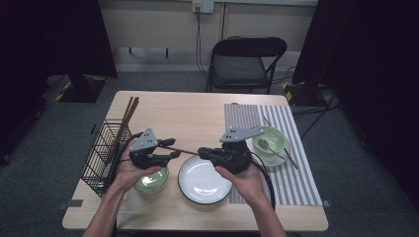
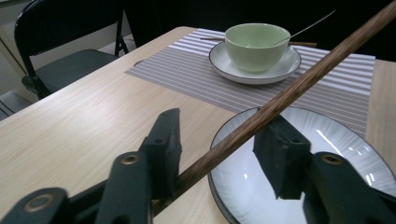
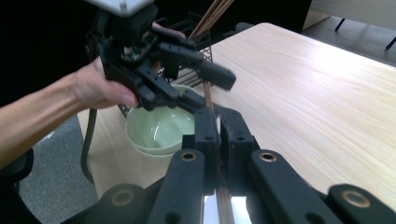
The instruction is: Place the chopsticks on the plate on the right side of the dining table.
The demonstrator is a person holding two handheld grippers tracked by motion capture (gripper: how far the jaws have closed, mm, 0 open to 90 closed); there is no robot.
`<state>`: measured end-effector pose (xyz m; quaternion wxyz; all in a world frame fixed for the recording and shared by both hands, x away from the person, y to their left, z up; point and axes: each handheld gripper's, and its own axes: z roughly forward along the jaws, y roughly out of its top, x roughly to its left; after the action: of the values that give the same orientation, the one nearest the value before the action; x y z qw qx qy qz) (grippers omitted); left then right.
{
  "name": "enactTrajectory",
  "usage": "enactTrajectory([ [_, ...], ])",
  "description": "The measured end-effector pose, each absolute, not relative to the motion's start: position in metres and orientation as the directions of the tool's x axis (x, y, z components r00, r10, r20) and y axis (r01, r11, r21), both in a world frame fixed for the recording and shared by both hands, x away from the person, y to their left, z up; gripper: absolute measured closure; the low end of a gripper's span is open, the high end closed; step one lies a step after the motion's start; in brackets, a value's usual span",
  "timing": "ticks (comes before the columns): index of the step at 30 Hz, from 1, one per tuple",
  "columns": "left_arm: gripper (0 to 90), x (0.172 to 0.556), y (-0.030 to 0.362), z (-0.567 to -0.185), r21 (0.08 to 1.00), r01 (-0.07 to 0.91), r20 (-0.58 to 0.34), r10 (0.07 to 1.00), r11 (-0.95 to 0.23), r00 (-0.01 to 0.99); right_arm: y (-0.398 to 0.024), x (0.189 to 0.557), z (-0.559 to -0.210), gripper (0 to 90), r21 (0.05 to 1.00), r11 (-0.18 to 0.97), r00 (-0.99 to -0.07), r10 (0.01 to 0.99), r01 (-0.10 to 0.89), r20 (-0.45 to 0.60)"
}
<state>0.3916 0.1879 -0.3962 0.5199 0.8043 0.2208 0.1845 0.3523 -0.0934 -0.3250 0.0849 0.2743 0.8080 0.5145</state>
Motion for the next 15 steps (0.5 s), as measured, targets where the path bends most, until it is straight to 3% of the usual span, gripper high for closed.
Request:
enactTrajectory([
  [7, 62.3, 0.402, 0.185, -0.394, 0.92, 0.198, 0.012, 0.527, -0.339, 0.85, -0.091, 0.367, -0.304, 87.1, 0.89, 0.254, -0.815, 0.547, 0.378, 0.19],
  [15, 69.9, 0.406, 0.178, -0.392, 0.919, 0.238, -0.052, 0.5, -0.315, 0.864, -0.081, 0.384, -0.278, 87.1, 0.921, 0.202, -0.831, 0.524, 0.333, 0.186],
])
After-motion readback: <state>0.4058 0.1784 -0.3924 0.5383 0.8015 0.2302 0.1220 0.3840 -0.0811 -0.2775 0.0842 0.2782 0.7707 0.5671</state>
